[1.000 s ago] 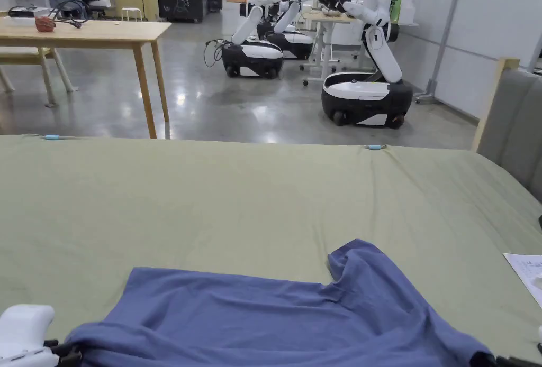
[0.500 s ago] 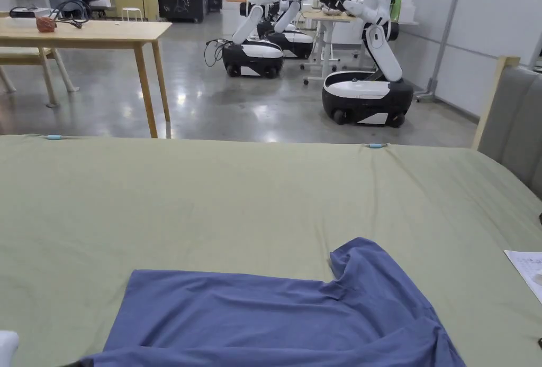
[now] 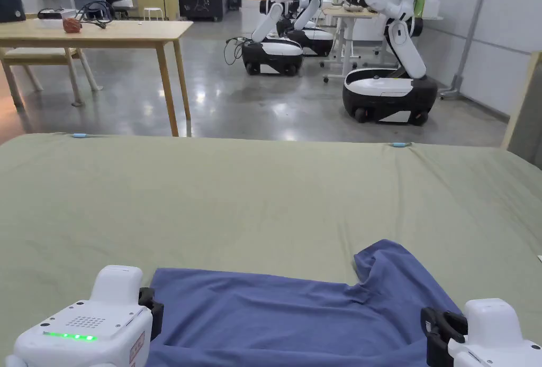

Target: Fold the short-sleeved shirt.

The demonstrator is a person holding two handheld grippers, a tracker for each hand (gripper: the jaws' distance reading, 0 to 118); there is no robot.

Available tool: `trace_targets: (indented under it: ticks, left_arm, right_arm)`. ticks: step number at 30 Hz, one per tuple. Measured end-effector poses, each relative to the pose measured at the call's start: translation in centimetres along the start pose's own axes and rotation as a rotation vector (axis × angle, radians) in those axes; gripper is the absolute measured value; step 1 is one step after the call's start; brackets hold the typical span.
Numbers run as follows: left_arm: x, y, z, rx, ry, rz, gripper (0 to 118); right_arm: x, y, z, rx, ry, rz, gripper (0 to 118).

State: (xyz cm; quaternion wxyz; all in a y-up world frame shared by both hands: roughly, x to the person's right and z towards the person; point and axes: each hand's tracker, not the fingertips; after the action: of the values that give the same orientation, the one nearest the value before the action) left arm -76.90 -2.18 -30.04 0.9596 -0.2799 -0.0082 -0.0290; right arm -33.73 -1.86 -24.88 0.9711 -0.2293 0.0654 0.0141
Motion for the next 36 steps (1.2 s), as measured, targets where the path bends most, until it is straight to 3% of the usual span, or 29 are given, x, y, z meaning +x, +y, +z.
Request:
trace_targets:
  ticks: [6, 7, 8, 10, 11, 15, 18, 19, 21, 22, 23, 24, 29, 30, 31, 33, 35, 36]
  left_arm:
    - [-2.3, 2.4, -7.6, -0.112, -0.004, 0.001, 2]
    - [-2.5, 2.9, -9.1, -0.138, -0.001, -0.012, 11]
    - [-2.7, 3.3, -10.4, -0.163, 0.001, -0.028, 32]
    - [-2.6, 4.1, -13.7, -0.219, 0.029, -0.050, 115]
    - [-2.8, 4.1, -15.3, -0.232, 0.033, -0.050, 117]
    - [-2.3, 4.0, -21.1, -0.308, 0.082, -0.086, 116]
    - [-0.8, 3.2, -22.3, -0.335, 0.091, -0.091, 104]
    - [-0.5, 2.9, -22.9, -0.346, 0.084, -0.095, 90]
    - [0.6, 3.0, -22.2, -0.407, 0.069, -0.118, 55]
    - [1.1, 2.8, -22.1, -0.433, 0.038, -0.129, 32]
    - [1.6, 2.8, -21.5, -0.413, -0.019, -0.107, 14]
    - [2.1, 3.3, -20.6, -0.402, -0.001, -0.099, 5]
    - [2.9, 4.7, -18.3, -0.356, -0.038, -0.107, 5]
    - [3.3, 4.8, -17.9, -0.350, -0.029, -0.114, 5]
    - [3.6, 4.8, -17.7, -0.346, -0.026, -0.122, 5]
    - [2.8, 5.4, -17.7, -0.343, -0.028, -0.119, 5]
    - [2.9, 5.6, -17.5, -0.333, -0.026, -0.108, 5]
    - [2.7, 5.9, -17.4, -0.330, -0.026, -0.102, 5]
  right_arm:
    - [2.4, 0.6, -3.0, -0.054, -0.034, 0.019, 2]
    - [3.0, 0.7, -3.6, -0.064, -0.039, 0.018, 2]
    - [3.6, 0.8, -4.2, -0.074, -0.043, 0.013, 2]
    - [4.9, 1.1, -5.6, -0.098, -0.057, -0.005, 2]
    - [5.5, 1.2, -6.1, -0.106, -0.061, -0.011, 2]
    - [8.7, 2.0, -9.2, -0.164, -0.096, -0.046, 2]
    - [11.5, 2.7, -12.5, -0.217, -0.135, -0.079, 3]
    - [12.3, 3.1, -13.9, -0.245, -0.142, -0.089, 20]
    - [13.7, 3.7, -16.8, -0.305, -0.163, -0.104, 81]
    - [14.1, 3.8, -18.3, -0.346, -0.173, -0.102, 111]
    - [14.6, 3.9, -20.0, -0.404, -0.180, -0.096, 117]
    - [14.8, 3.8, -21.6, -0.438, -0.170, -0.084, 117]
    - [14.3, 2.7, -26.9, -0.573, -0.155, -0.039, 109]
    - [13.9, 2.3, -27.4, -0.607, -0.137, -0.033, 97]
    - [13.4, 1.9, -27.3, -0.620, -0.138, -0.010, 54]
    - [12.5, 1.7, -26.3, -0.544, -0.168, -0.022, 40]
    - [13.1, 1.8, -25.8, -0.538, -0.126, -0.117, 4]
    - [13.3, 1.9, -25.1, -0.518, -0.131, -0.109, 2]
